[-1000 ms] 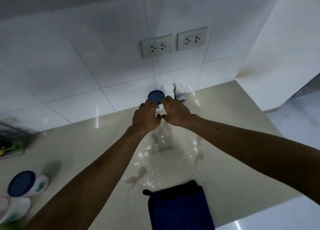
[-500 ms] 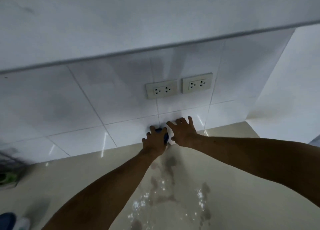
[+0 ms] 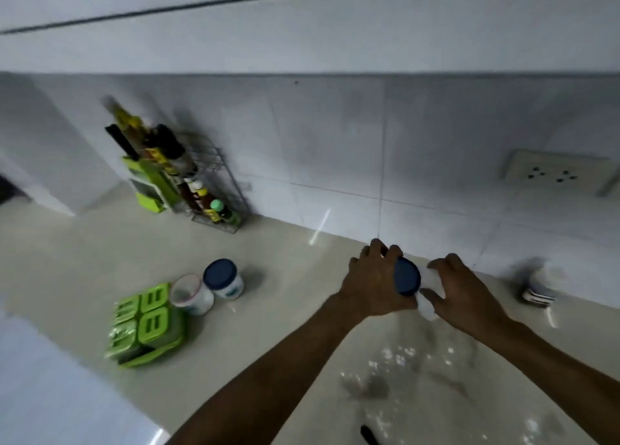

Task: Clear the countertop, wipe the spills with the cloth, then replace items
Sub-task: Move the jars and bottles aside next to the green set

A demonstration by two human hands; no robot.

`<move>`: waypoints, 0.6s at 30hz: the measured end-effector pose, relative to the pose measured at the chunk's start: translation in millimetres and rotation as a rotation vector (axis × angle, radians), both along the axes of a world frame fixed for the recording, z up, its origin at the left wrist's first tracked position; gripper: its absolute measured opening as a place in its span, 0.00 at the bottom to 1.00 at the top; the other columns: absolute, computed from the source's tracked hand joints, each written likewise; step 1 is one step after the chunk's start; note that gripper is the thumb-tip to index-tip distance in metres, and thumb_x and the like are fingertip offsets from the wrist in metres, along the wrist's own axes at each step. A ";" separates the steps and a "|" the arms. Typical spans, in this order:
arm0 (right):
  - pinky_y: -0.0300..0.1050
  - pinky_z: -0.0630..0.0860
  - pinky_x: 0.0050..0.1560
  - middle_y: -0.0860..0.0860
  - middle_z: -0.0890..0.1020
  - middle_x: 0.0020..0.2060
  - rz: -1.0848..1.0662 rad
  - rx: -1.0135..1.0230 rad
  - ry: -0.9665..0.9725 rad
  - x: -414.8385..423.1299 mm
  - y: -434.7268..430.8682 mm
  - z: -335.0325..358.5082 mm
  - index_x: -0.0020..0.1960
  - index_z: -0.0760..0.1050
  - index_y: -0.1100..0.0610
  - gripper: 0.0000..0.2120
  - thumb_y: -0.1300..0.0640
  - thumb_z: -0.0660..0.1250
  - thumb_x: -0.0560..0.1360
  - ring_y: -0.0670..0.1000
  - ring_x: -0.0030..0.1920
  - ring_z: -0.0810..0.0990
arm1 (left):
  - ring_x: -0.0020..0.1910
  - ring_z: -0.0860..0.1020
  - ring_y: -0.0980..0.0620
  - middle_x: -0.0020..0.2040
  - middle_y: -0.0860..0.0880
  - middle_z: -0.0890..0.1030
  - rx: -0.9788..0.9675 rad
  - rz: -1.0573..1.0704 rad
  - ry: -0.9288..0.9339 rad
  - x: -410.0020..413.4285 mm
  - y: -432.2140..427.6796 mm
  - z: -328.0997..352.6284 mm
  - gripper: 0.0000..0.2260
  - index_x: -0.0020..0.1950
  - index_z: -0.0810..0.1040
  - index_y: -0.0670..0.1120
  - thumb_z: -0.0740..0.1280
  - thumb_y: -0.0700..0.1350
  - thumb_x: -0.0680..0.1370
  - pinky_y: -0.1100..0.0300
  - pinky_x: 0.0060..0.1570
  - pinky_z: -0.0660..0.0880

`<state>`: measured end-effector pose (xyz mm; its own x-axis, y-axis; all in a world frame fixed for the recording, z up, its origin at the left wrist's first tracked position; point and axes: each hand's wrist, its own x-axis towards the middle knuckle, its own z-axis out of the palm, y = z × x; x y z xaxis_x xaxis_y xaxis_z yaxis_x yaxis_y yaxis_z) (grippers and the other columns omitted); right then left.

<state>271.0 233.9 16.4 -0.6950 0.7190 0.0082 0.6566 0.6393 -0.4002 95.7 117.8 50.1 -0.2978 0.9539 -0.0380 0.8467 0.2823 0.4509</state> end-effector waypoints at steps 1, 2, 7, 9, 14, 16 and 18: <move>0.49 0.81 0.53 0.55 0.77 0.57 0.033 -0.059 0.033 -19.9 -18.6 4.0 0.67 0.78 0.61 0.25 0.50 0.78 0.76 0.56 0.53 0.82 | 0.64 0.76 0.42 0.68 0.43 0.73 0.005 0.033 0.016 -15.5 -24.4 3.5 0.44 0.77 0.72 0.47 0.84 0.60 0.66 0.47 0.58 0.75; 0.49 0.81 0.53 0.53 0.77 0.57 0.091 -0.096 0.069 -51.9 -42.6 8.0 0.67 0.77 0.59 0.25 0.48 0.78 0.76 0.54 0.53 0.81 | 0.64 0.76 0.43 0.68 0.44 0.74 -0.005 0.085 0.028 -40.0 -57.6 7.2 0.43 0.77 0.73 0.48 0.83 0.61 0.67 0.47 0.58 0.74; 0.45 0.79 0.54 0.49 0.76 0.54 0.254 -0.284 0.143 -161.0 -128.6 13.2 0.61 0.80 0.56 0.22 0.49 0.81 0.72 0.51 0.54 0.80 | 0.64 0.78 0.44 0.70 0.49 0.72 -0.114 0.303 0.116 -121.9 -190.2 19.0 0.45 0.79 0.68 0.55 0.76 0.70 0.67 0.46 0.60 0.80; 0.45 0.78 0.54 0.50 0.77 0.54 0.311 -0.337 0.152 -210.1 -162.8 16.9 0.60 0.80 0.57 0.22 0.50 0.82 0.71 0.52 0.54 0.80 | 0.65 0.80 0.43 0.72 0.49 0.71 -0.143 0.407 0.176 -161.8 -242.1 15.9 0.44 0.79 0.68 0.56 0.74 0.70 0.66 0.47 0.58 0.82; 0.44 0.76 0.52 0.51 0.77 0.58 0.371 -0.325 0.118 -300.8 -231.7 12.7 0.62 0.79 0.56 0.25 0.50 0.82 0.69 0.50 0.53 0.77 | 0.58 0.85 0.40 0.72 0.48 0.72 -0.236 0.540 0.220 -229.7 -316.5 -8.5 0.43 0.78 0.70 0.56 0.76 0.70 0.67 0.47 0.52 0.84; 0.46 0.78 0.56 0.52 0.77 0.61 0.380 -0.328 0.085 -321.4 -250.3 4.9 0.64 0.79 0.56 0.26 0.50 0.82 0.69 0.53 0.57 0.79 | 0.60 0.84 0.42 0.73 0.49 0.73 -0.260 0.536 0.232 -242.1 -327.9 -18.5 0.42 0.78 0.71 0.56 0.75 0.70 0.67 0.46 0.55 0.84; 0.50 0.78 0.60 0.53 0.76 0.65 0.402 -0.320 0.053 -336.1 -265.8 -4.1 0.66 0.78 0.56 0.27 0.50 0.82 0.71 0.57 0.62 0.79 | 0.60 0.84 0.42 0.73 0.49 0.75 -0.237 0.528 0.234 -246.6 -334.2 -25.9 0.41 0.78 0.73 0.56 0.75 0.70 0.69 0.46 0.57 0.83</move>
